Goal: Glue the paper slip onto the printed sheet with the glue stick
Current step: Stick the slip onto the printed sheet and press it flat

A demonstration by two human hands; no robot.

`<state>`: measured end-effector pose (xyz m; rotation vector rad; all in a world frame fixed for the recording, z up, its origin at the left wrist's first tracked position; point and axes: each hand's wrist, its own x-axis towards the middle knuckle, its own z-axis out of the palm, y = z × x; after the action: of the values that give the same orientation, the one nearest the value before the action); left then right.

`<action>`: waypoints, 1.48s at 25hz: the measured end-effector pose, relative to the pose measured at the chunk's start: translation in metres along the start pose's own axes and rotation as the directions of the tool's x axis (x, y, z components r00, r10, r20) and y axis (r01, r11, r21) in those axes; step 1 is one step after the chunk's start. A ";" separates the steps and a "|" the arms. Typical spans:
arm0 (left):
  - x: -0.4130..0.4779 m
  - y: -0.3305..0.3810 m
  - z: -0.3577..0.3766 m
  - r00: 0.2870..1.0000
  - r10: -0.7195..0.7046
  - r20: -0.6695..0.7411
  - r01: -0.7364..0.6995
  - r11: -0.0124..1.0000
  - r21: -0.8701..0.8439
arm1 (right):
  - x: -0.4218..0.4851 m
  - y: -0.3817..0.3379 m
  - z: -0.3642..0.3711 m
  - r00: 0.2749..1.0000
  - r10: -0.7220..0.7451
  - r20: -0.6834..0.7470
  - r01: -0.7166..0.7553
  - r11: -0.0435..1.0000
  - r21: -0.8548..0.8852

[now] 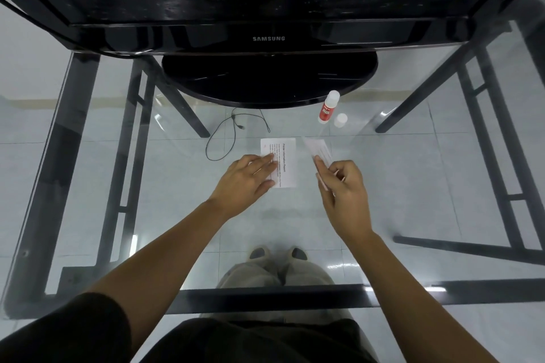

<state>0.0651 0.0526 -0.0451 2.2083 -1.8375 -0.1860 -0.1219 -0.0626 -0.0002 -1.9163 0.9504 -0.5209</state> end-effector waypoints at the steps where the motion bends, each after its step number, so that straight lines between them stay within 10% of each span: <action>1: 0.000 0.001 0.000 1.000 -0.005 0.010 0.005 1.000 -0.003 | 0.001 -0.004 0.003 0.996 0.091 0.023 -0.092 0.990 0.104; 7: 0.006 0.011 -0.017 0.956 -0.285 -0.068 0.246 0.906 -0.345 | 0.009 -0.011 0.013 0.998 0.052 0.046 -0.055 0.997 0.053; 10: 0.028 0.018 -0.041 0.757 -0.626 0.190 0.511 0.385 -0.769 | 0.012 -0.016 0.019 0.998 0.037 0.060 -0.038 0.999 0.019; 13: 0.047 0.022 -0.058 0.702 -0.539 0.465 0.547 -0.010 -0.837 | 0.011 -0.019 0.030 0.999 0.020 0.044 -0.018 0.999 -0.043; 22: 0.059 0.000 -0.071 0.733 -0.500 0.461 0.600 0.159 -0.784 | -0.005 -0.015 0.032 0.795 -0.569 0.208 0.602 0.705 -0.374; 26: 0.063 -0.009 -0.075 0.755 -0.465 0.463 0.625 0.296 -0.722 | 0.019 -0.021 0.026 0.990 -0.132 -0.037 0.131 0.990 -0.047; 28: 0.063 -0.008 -0.073 0.760 -0.445 0.474 0.628 0.313 -0.713 | 0.037 -0.023 0.025 0.994 0.089 0.064 -0.095 0.991 0.094; 37: 0.029 0.014 -0.039 0.688 -0.614 0.388 0.554 0.099 -0.826 | 0.041 -0.004 0.033 0.967 0.202 0.156 -0.222 0.967 0.123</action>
<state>0.0674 0.0269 -0.0014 1.7962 -0.3155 -1.0198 -0.0733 -0.0760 -0.0141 -1.6786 0.9860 -0.3115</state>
